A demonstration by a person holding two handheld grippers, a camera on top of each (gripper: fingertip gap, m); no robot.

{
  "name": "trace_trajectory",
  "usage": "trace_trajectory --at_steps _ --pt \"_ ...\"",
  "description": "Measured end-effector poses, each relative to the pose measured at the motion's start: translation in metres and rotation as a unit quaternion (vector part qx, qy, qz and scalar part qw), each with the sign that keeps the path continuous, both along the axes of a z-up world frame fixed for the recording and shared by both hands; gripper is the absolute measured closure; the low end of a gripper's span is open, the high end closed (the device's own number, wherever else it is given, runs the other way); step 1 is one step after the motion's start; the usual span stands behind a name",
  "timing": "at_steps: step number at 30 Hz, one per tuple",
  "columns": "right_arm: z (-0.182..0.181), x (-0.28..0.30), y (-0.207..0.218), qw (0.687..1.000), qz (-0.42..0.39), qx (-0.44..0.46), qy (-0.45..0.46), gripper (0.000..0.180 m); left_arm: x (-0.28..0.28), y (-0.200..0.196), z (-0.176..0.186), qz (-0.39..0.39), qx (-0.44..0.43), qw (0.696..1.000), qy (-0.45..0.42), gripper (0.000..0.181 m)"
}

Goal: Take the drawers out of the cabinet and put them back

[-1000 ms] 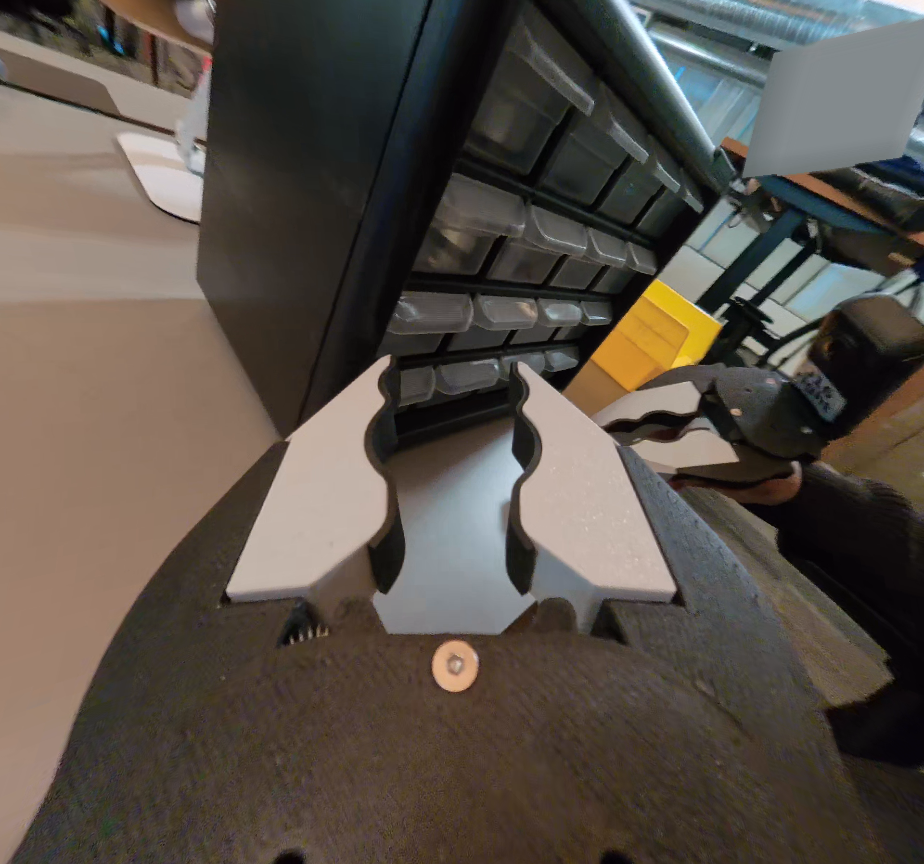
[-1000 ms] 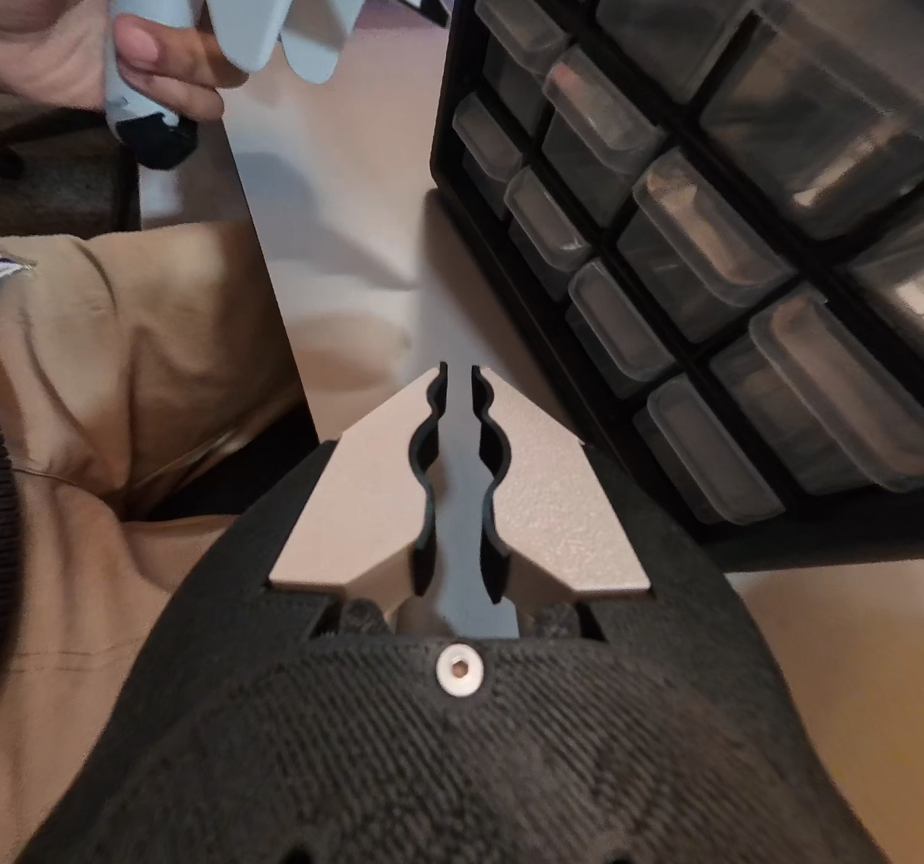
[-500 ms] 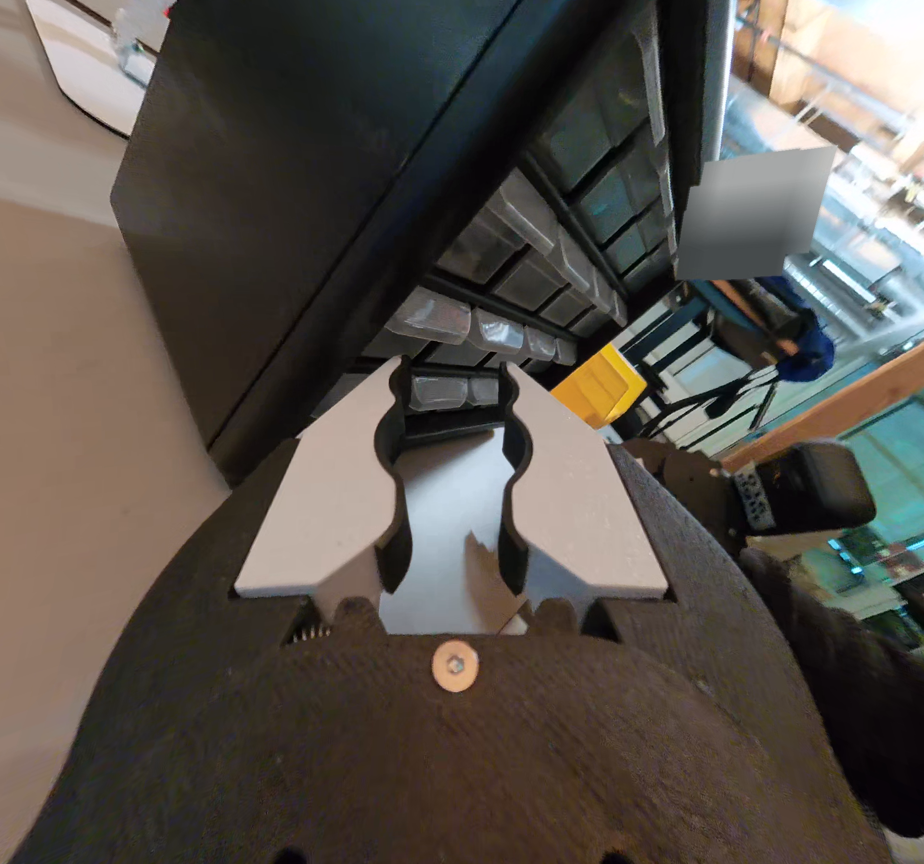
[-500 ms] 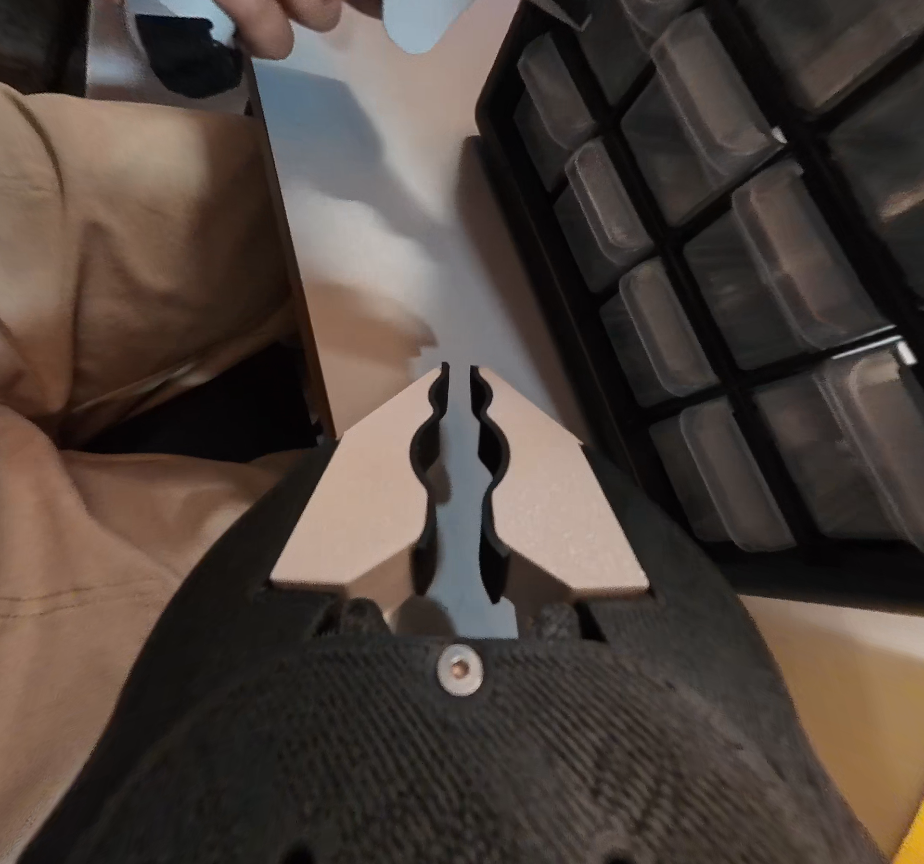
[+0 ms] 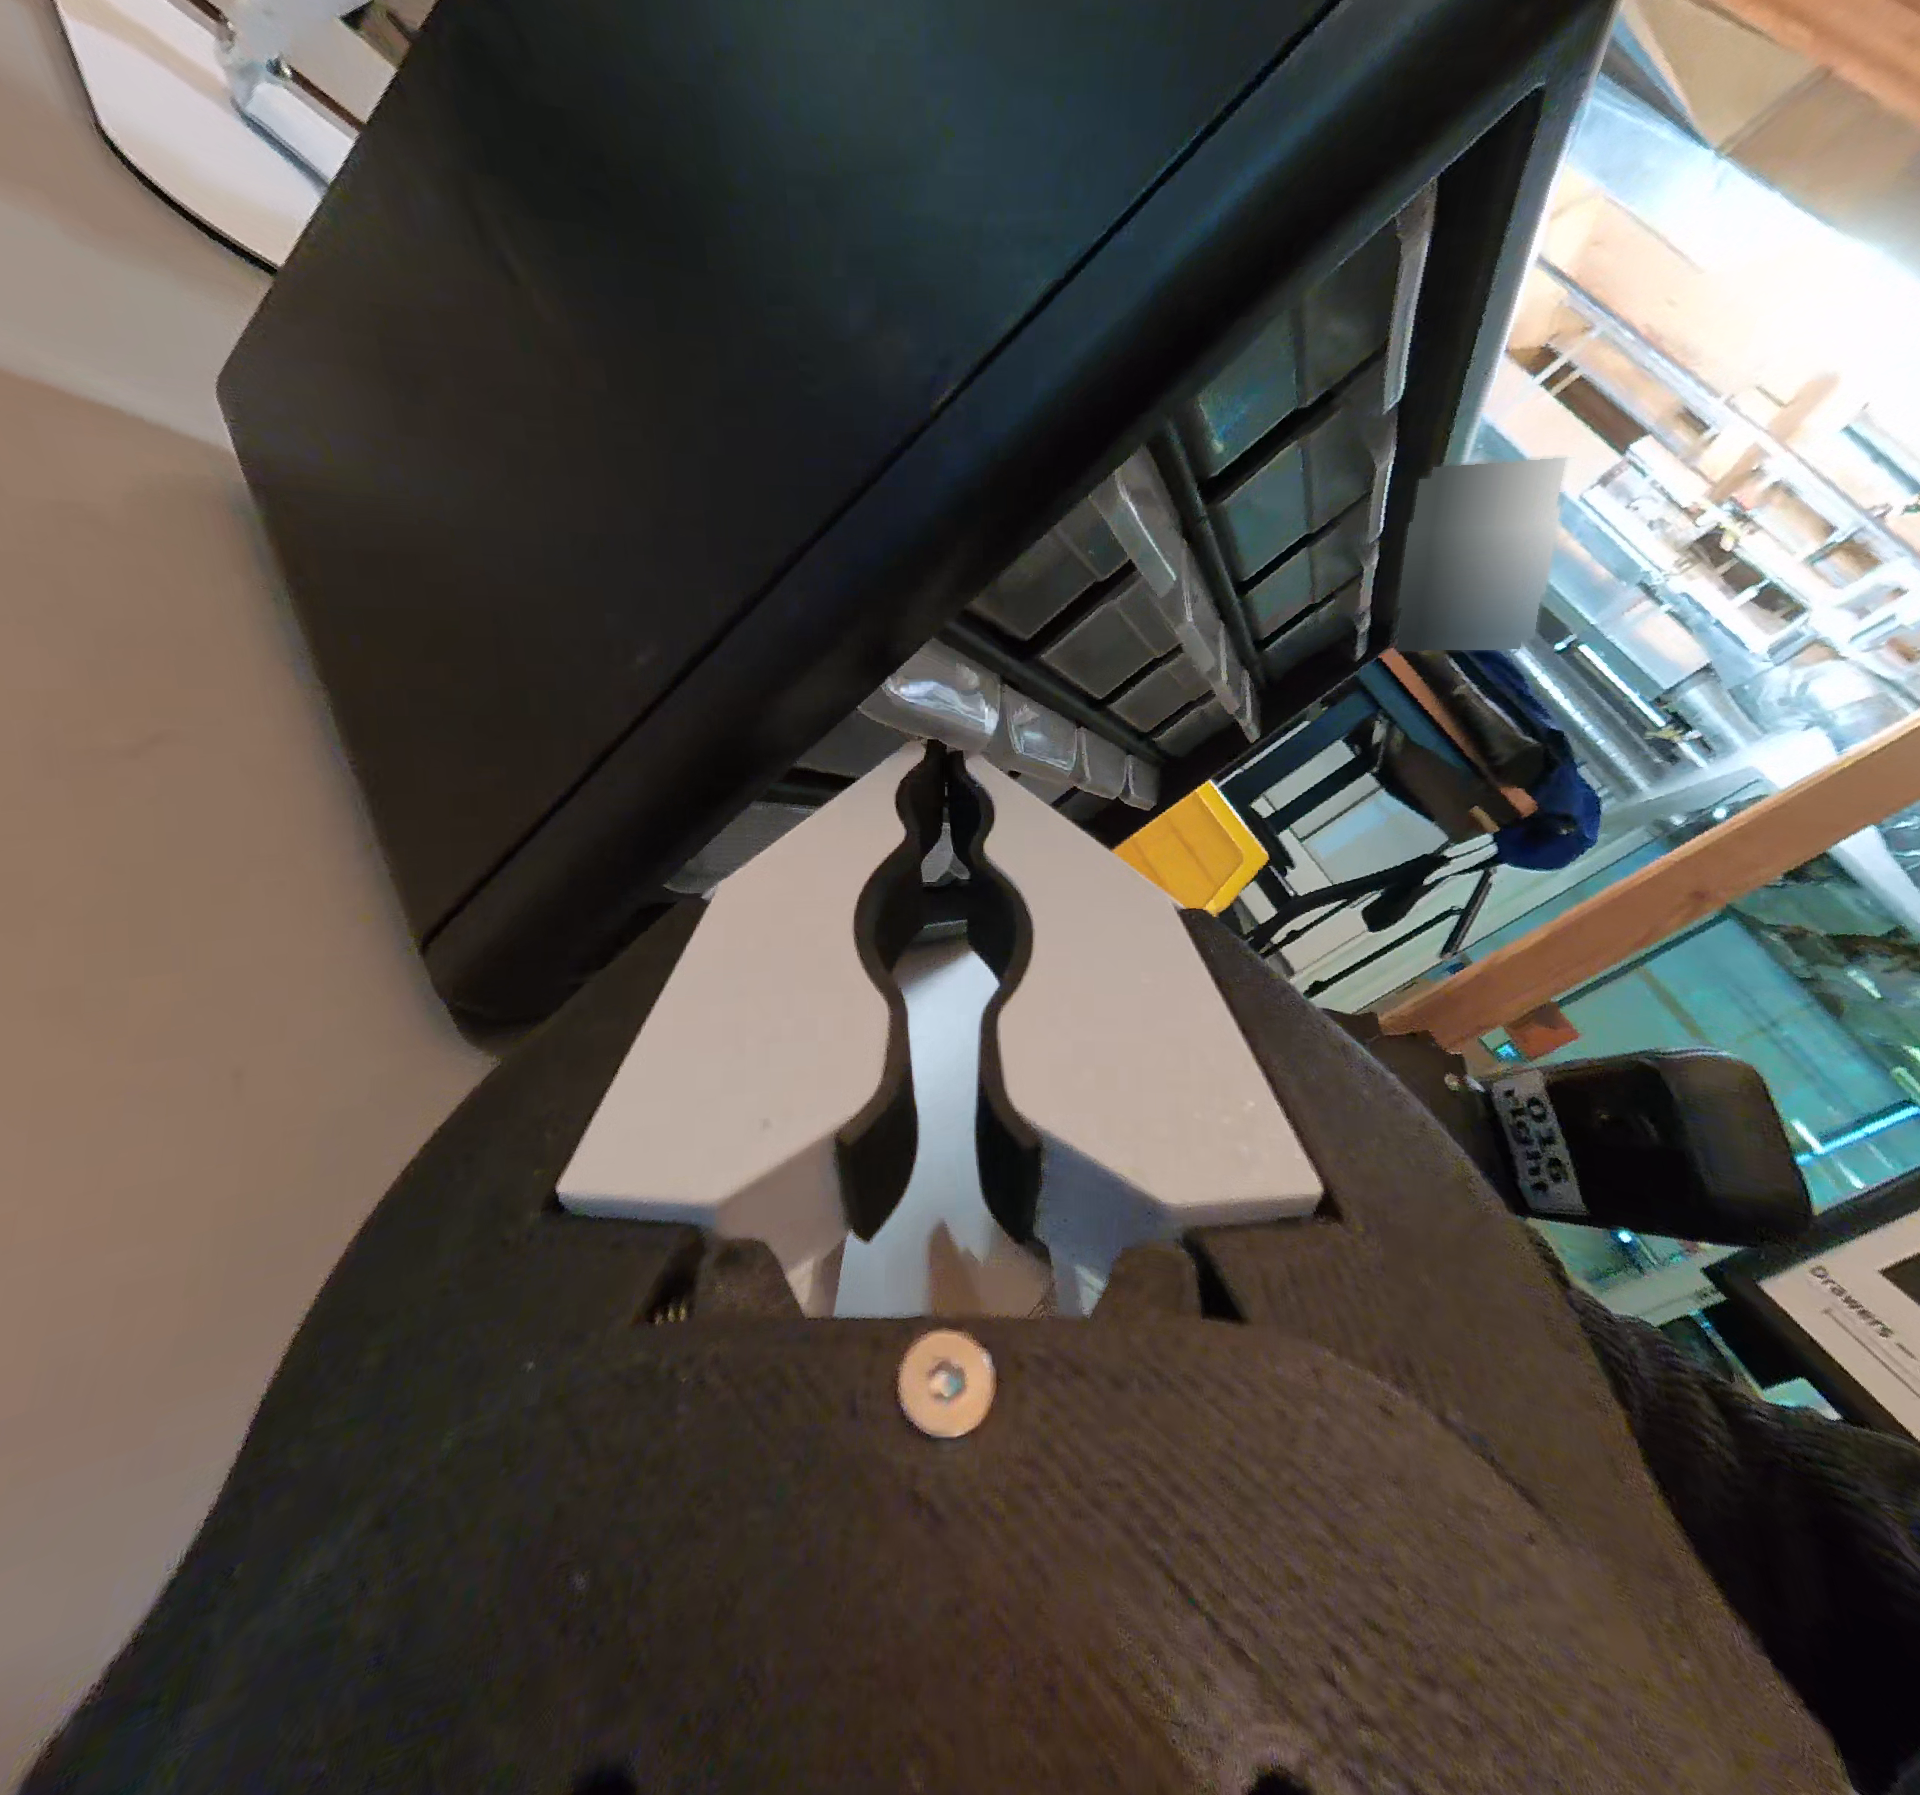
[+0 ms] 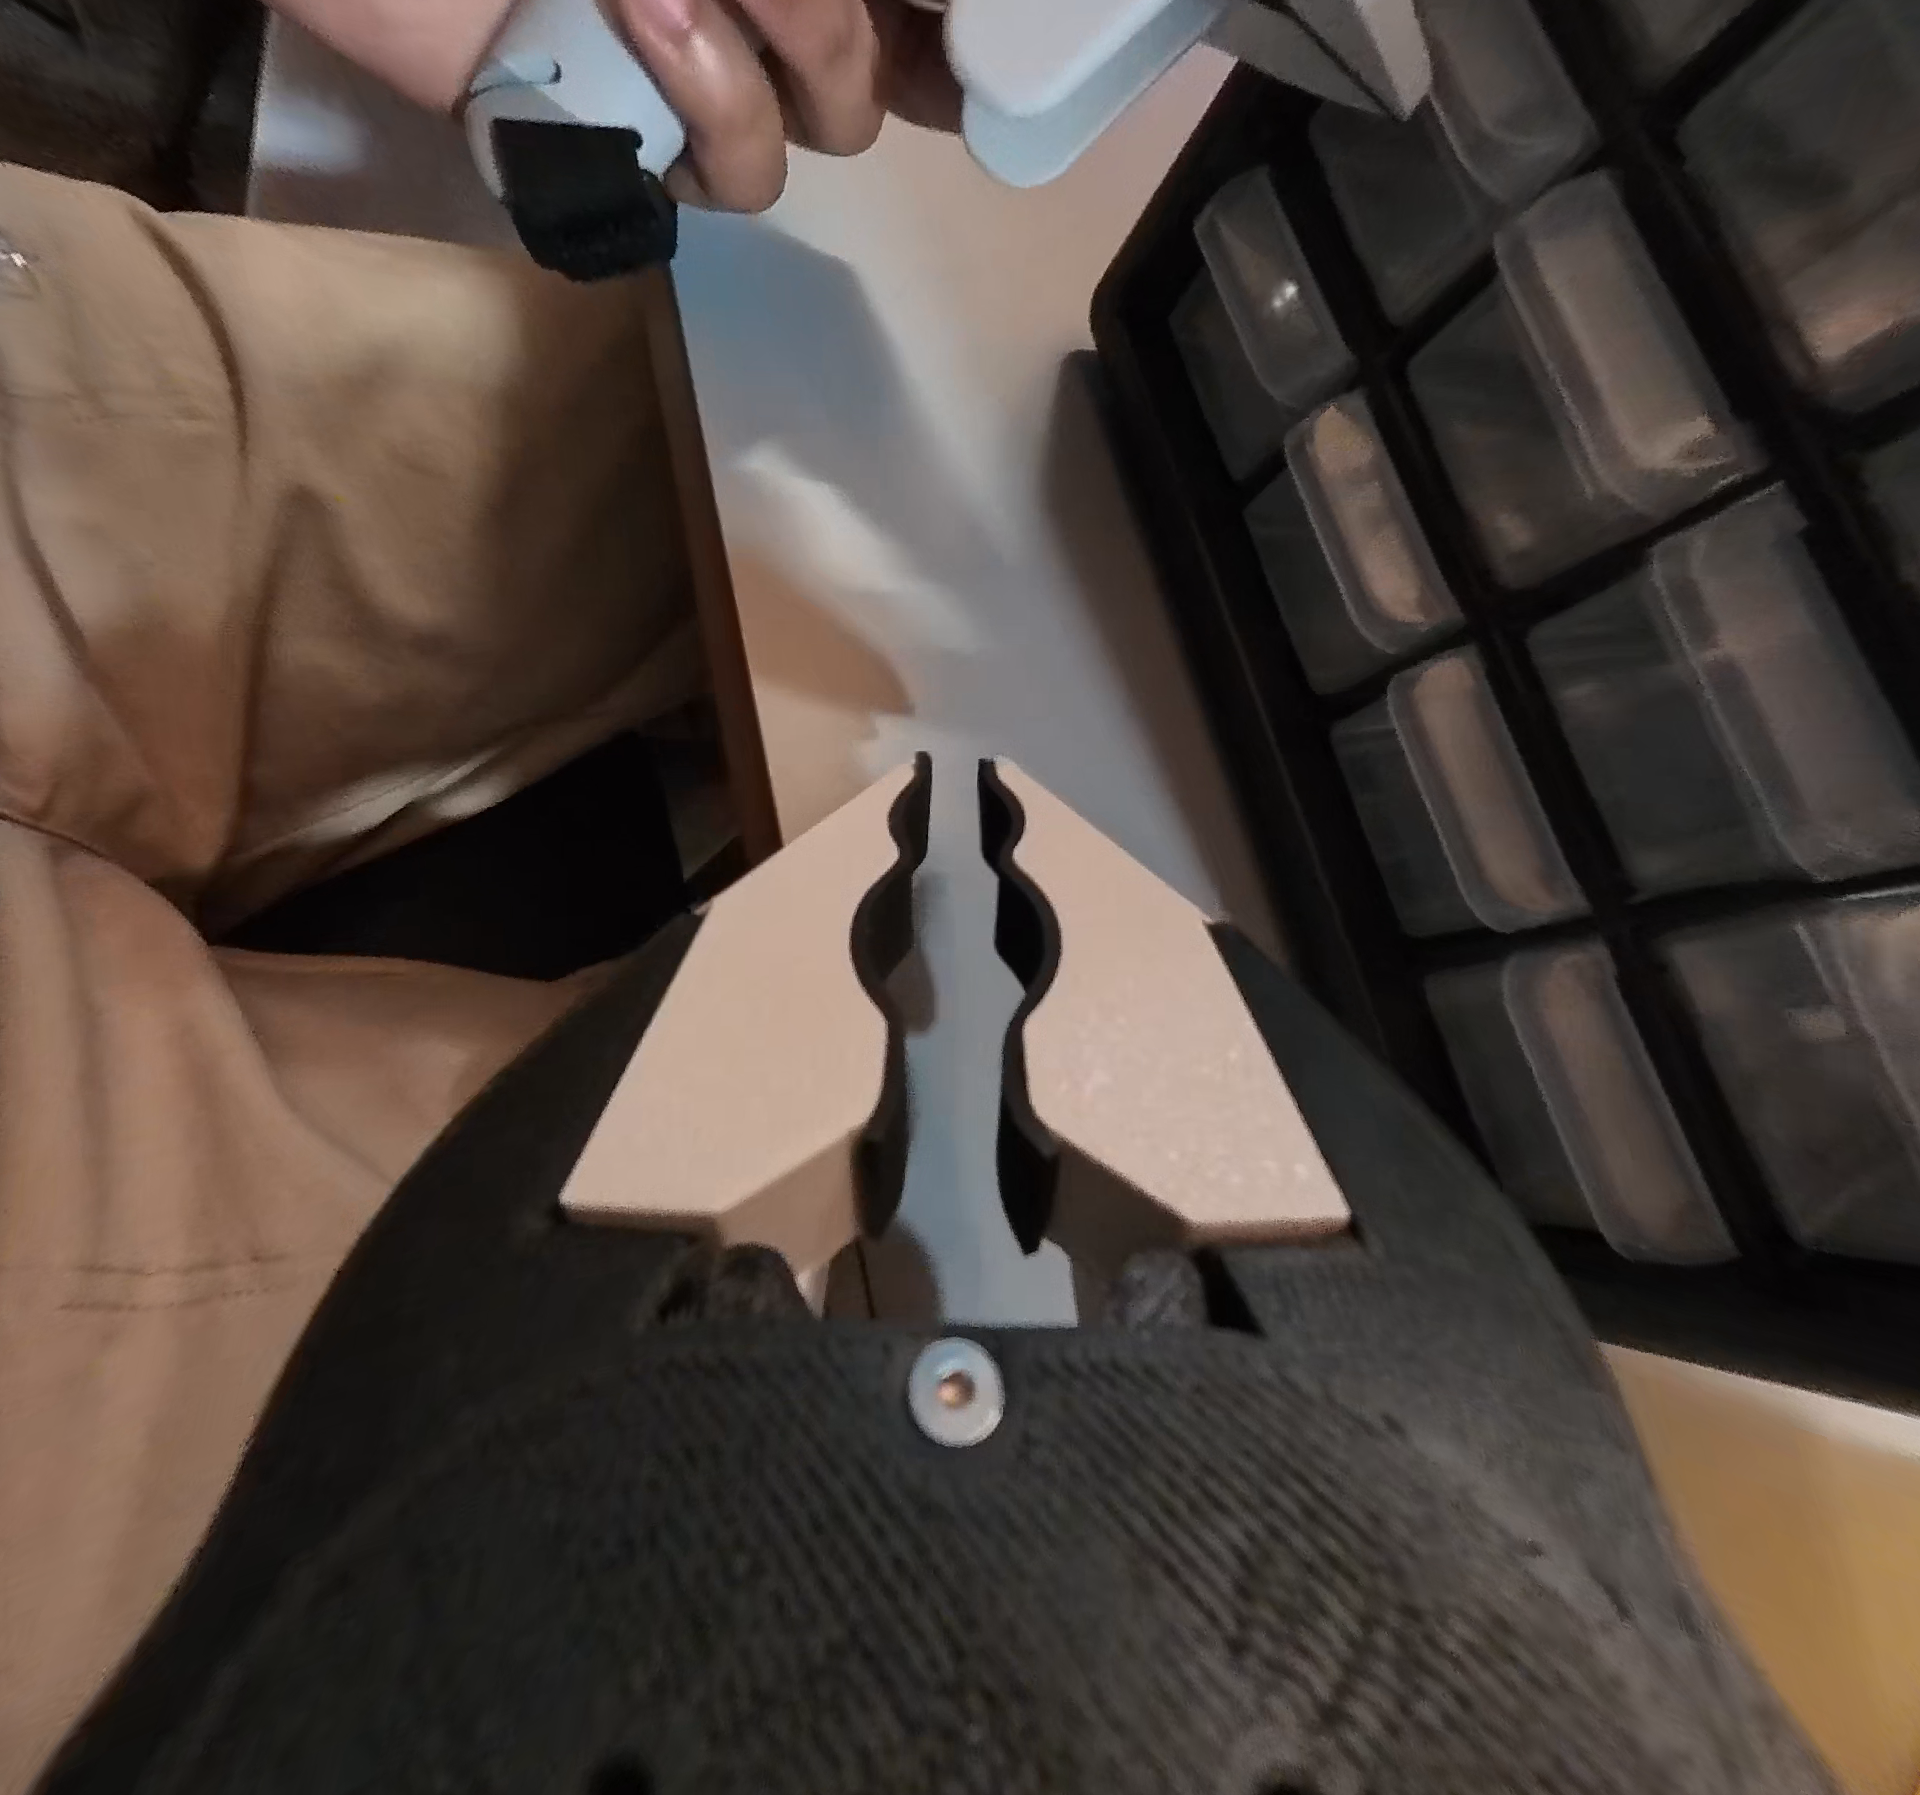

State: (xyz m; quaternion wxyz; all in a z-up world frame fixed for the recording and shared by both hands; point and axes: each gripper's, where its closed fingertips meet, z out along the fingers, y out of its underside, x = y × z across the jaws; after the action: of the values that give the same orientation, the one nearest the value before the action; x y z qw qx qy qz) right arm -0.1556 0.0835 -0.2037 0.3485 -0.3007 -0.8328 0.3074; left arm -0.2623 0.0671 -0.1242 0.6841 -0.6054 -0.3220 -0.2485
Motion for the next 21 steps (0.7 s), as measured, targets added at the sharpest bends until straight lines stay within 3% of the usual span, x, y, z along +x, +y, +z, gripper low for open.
trace_trajectory --at_steps 8,13,15,21 --pt "-0.006 -0.002 0.002 1.0 -0.003 0.024 0.0 0.172 0.006 -0.001 -0.001 0.0 0.003 1.0 -0.019 0.181" --pt "-0.007 -0.002 0.001 1.0 -0.002 0.024 -0.002 0.172 -0.003 -0.002 -0.002 -0.006 0.029 0.997 -0.071 0.155" --pt "-0.009 -0.002 0.001 1.0 0.0 0.027 -0.005 0.172 -0.001 0.0 0.002 -0.012 0.033 0.997 -0.062 0.152" --pt "-0.01 -0.002 0.002 0.999 -0.001 0.033 -0.005 0.172 -0.005 -0.002 0.001 -0.011 0.036 0.996 -0.082 0.177"
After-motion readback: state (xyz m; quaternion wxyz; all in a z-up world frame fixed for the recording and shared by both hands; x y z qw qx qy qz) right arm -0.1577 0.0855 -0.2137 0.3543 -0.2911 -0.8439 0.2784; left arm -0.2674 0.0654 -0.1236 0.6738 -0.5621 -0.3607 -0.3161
